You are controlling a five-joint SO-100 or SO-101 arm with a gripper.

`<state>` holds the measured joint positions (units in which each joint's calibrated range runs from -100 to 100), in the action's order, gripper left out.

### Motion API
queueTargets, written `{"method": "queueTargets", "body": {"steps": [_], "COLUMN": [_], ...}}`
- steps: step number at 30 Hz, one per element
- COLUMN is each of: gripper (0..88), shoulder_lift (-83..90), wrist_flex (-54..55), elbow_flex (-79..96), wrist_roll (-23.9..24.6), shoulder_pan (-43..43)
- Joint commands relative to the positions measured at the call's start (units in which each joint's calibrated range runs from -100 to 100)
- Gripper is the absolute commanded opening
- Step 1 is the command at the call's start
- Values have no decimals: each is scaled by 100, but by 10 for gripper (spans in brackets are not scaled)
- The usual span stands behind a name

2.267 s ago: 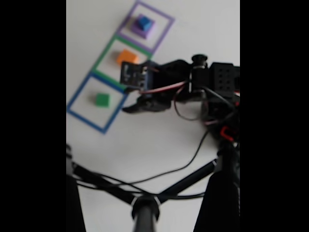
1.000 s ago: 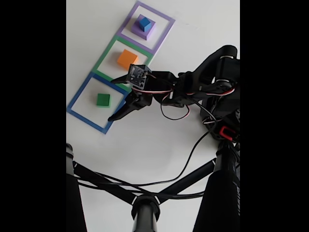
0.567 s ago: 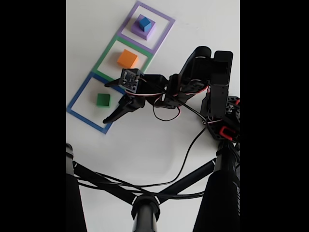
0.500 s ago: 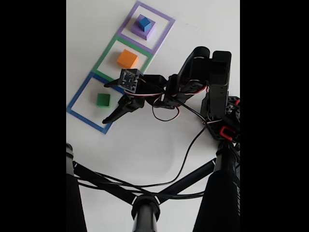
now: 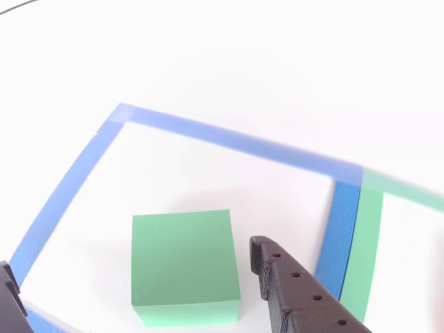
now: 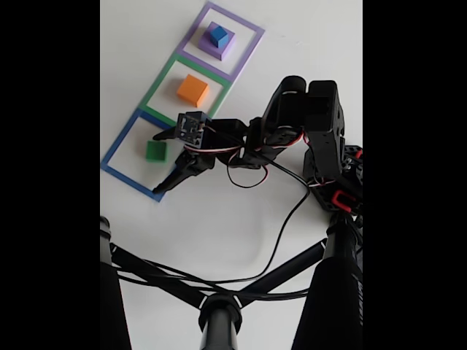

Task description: Tower of hanoi

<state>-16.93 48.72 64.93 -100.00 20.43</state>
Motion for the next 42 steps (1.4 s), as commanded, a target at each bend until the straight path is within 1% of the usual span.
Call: {"method": "queueTargets", "body": {"steps": [1, 9, 24, 32, 35, 37, 42], "gripper": [365, 233, 73, 65, 65, 65, 65], "shoulder_lift": [58, 25, 25, 163, 558, 1010, 2504], "wrist_flex": [100, 84, 60, -5, -378, -839, -2637], "elbow_flex": [-138, -138, -84, -74, 7, 53, -38], "wrist_roll": [0, 0, 0, 0, 0, 0, 0], "shoulder_pan": [28, -10, 0, 9, 9, 0, -58]}}
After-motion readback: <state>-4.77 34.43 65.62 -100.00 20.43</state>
